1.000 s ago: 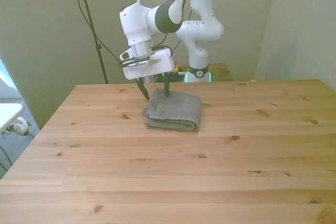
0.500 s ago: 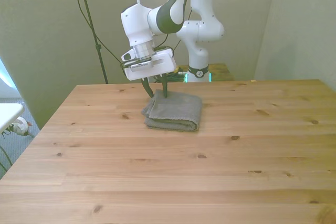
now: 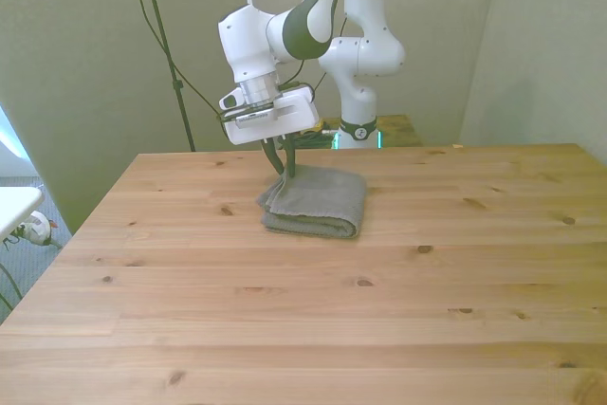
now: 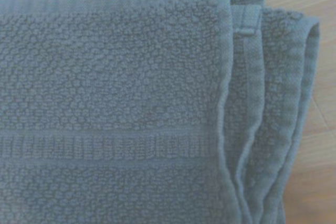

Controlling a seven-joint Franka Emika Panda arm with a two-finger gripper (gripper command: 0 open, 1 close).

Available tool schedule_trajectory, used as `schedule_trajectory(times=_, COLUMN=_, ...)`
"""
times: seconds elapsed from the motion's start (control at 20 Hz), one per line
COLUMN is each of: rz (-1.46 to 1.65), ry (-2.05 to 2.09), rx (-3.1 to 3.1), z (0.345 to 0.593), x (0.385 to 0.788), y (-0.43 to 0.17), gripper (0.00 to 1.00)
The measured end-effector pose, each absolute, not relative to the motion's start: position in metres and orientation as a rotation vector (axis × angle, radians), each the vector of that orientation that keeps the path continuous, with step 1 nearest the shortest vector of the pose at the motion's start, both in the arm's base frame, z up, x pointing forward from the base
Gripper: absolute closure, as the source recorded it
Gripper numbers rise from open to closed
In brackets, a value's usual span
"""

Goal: Unfold the towel

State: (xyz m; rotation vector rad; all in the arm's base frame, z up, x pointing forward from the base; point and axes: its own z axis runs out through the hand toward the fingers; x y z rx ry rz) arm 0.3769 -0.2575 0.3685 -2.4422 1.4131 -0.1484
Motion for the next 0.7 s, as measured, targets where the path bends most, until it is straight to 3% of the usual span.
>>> schedule_trajectory(times=0.4, rz=-0.176, ry=1.400, rx=-2.439, z=0.381, x=0.377, y=-0.257, gripper=1.00)
schedule_trajectory(times=0.7, rz=-0.233, ry=1.336, rx=-2.444, z=0.422, x=0.386, y=-0.249, gripper=1.00)
